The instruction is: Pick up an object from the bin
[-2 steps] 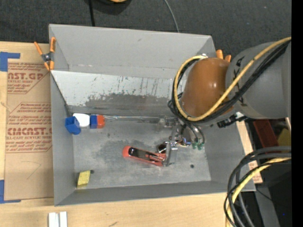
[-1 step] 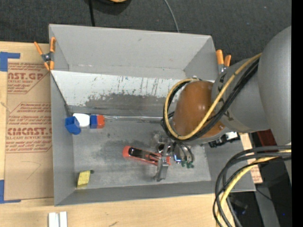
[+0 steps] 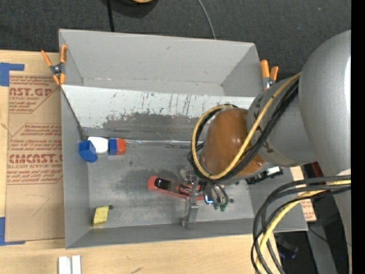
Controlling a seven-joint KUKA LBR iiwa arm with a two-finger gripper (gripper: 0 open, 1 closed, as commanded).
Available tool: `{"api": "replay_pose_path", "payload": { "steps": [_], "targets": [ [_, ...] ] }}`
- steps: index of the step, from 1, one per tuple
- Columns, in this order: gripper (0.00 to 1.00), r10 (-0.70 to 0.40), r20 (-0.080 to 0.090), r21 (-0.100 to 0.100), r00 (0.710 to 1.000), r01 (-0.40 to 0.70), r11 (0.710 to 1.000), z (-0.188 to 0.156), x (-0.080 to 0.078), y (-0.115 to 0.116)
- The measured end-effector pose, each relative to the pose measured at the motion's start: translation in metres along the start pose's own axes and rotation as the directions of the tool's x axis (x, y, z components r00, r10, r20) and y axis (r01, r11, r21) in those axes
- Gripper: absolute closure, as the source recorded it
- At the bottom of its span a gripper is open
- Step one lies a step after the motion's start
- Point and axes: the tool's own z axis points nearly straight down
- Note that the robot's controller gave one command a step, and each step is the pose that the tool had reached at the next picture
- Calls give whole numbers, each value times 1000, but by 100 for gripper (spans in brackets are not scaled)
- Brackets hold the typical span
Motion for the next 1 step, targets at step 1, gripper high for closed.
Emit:
{"api": "replay_pose_path", "payload": {
  "steps": [1],
  "targets": [
    [0,165,-4,-2,986,-165,986,-2,4,10]
  ]
}}
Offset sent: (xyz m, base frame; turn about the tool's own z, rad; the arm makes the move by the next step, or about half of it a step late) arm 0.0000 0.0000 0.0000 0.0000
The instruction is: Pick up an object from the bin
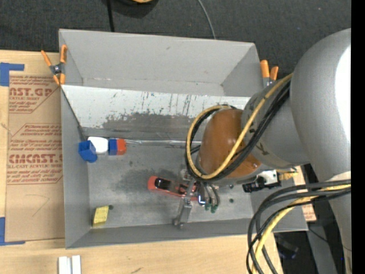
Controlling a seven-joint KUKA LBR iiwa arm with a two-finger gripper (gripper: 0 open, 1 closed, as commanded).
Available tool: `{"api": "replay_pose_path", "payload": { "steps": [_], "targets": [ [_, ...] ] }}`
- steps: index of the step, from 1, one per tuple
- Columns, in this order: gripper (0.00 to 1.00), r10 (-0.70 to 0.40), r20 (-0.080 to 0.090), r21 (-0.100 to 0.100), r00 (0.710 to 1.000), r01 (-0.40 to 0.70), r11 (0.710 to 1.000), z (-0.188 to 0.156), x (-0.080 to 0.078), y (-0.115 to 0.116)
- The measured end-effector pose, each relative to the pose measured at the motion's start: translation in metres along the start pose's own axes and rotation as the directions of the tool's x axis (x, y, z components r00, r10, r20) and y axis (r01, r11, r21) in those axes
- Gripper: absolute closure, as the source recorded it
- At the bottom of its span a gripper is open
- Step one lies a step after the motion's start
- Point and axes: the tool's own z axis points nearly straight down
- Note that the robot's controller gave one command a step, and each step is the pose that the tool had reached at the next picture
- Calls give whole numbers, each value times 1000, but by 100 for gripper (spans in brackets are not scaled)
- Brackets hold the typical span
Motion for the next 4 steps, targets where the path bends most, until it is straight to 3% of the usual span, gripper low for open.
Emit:
{"api": "replay_pose_path", "payload": {
  "steps": [1,2,4],
  "targets": [
    [0,-148,6,2,989,148,989,1,-5,-6],
    [100,-1,-1,-1,1000,1,1000,1,0,1],
    [100,-1,-6,1,1000,1,1000,-5,2,0]
  ]
}}
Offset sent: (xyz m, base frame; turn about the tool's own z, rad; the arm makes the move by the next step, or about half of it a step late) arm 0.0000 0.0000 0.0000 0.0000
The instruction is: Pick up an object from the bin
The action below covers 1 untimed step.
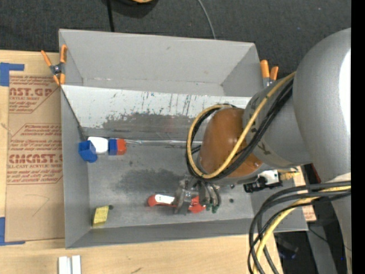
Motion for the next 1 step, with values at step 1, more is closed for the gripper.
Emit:
{"api": "replay_pose_path", "payload": {
  "steps": [1],
  "targets": [
    [100,0,2,-1,1000,0,1000,-14,0,0]
  ]
}}
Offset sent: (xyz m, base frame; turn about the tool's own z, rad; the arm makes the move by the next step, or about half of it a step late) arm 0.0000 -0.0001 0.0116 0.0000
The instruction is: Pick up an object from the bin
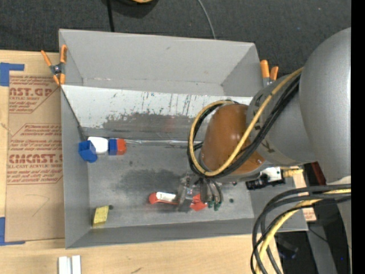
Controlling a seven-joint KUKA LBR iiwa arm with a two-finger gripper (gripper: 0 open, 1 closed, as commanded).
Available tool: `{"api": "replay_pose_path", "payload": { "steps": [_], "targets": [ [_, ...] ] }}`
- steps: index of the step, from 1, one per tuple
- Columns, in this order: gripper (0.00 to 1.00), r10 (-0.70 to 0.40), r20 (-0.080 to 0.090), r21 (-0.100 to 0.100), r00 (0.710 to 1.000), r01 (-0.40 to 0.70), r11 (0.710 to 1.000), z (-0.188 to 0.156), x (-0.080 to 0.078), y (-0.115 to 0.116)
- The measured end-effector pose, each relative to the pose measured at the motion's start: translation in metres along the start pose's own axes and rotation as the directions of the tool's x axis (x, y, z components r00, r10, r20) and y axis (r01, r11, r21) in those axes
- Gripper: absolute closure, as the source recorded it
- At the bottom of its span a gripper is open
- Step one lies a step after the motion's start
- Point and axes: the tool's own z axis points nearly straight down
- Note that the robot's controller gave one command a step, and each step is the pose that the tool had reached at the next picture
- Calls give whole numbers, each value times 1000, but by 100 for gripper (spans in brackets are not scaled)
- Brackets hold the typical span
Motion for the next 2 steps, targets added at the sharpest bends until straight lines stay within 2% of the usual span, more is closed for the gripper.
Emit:
{"api": "replay_pose_path", "payload": {
  "steps": [2],
  "targets": [
    [100,0,-1,0,1000,0,1000,-22,0,0]
  ]
}}
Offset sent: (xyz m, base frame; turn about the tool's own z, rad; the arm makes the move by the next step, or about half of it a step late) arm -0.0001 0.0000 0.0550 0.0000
